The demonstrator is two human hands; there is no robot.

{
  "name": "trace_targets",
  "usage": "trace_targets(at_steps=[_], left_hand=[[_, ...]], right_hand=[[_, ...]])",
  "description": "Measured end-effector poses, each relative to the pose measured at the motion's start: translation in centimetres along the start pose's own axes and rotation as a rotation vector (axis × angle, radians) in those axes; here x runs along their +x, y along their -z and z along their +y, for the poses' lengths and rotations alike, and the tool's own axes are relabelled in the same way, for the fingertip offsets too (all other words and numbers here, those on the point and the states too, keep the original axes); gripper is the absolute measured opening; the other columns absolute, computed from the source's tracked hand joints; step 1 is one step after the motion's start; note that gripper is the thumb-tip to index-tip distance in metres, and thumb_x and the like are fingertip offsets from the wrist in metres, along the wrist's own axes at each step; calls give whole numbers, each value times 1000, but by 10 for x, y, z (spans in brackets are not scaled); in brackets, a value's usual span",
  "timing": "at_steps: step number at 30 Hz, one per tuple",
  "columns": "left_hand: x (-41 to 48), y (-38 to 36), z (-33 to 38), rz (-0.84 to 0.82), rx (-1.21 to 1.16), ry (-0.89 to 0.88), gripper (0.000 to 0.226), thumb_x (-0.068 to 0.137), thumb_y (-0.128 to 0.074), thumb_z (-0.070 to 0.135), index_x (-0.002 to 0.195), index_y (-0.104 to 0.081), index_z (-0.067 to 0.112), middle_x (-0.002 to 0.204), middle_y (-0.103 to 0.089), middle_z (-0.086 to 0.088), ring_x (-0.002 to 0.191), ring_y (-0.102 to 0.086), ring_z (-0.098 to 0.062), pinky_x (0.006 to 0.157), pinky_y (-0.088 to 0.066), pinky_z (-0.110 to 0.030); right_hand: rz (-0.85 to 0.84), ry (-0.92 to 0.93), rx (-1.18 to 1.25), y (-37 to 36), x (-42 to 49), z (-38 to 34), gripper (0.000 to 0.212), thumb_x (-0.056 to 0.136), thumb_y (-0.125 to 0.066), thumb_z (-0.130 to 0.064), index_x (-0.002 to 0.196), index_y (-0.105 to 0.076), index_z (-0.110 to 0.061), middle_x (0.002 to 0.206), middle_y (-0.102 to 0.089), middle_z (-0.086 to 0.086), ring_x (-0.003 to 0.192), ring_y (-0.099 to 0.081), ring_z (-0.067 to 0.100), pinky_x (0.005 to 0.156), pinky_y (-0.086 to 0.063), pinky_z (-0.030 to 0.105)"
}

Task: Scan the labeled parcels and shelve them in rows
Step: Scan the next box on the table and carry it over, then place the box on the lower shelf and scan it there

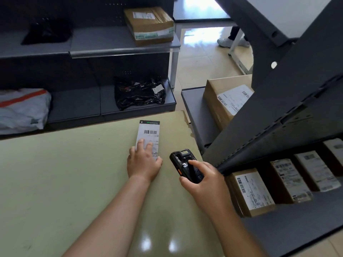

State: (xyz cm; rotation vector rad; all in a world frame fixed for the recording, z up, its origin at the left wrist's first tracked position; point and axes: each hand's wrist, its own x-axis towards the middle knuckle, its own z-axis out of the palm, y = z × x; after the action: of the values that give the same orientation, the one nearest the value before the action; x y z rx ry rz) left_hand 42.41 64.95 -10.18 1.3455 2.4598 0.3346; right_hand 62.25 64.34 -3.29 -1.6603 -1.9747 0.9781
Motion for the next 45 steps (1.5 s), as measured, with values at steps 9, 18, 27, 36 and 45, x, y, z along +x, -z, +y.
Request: trace_targets(at_steps=[9,18,27,36,45], left_hand=[[-63,139,-7,416,-152,-90,62,73,-60,34,132,-55,15,146,-40,-7,124,-39,-30,103,-41,-43],[-146,290,-22,718,-191,-179,59,84,-71,35,138,-51,21,152,-28,2,134,-25,-18,109,-32,-34],[-193,360,-55,834,-265,-216,61,83,-68,32,140,-47,23,152,-23,4,136,-22,-19,106,-43,-43],[-206,356,-88,869,-184,-222,59,82,-74,33,136,-54,19,149,-31,-2,131,-31,-26,98,-49,-47],[-209,348,-77,882,-124,-202,59,81,-75,32,134,-55,17,148,-33,-5,130,-30,-27,96,-51,-49]], right_hand=[[-1,180,-5,49,-18,-96,52,73,-74,-47,123,-63,-41,110,-58,-21,96,-58,5,85,-55,33],[84,444,26,115,-75,-224,50,76,-74,-49,124,-62,-43,104,-52,-23,95,-53,5,80,-50,25],[127,563,44,136,-153,-289,48,77,-76,-47,123,-62,-45,105,-56,-23,95,-57,2,72,-44,16],[89,569,-73,127,-203,-312,51,72,-75,-49,121,-63,-47,113,-59,-20,100,-57,4,86,-51,27],[-6,599,-240,150,-202,-314,54,72,-71,-53,125,-59,-49,111,-55,-19,106,-51,6,87,-47,26]])
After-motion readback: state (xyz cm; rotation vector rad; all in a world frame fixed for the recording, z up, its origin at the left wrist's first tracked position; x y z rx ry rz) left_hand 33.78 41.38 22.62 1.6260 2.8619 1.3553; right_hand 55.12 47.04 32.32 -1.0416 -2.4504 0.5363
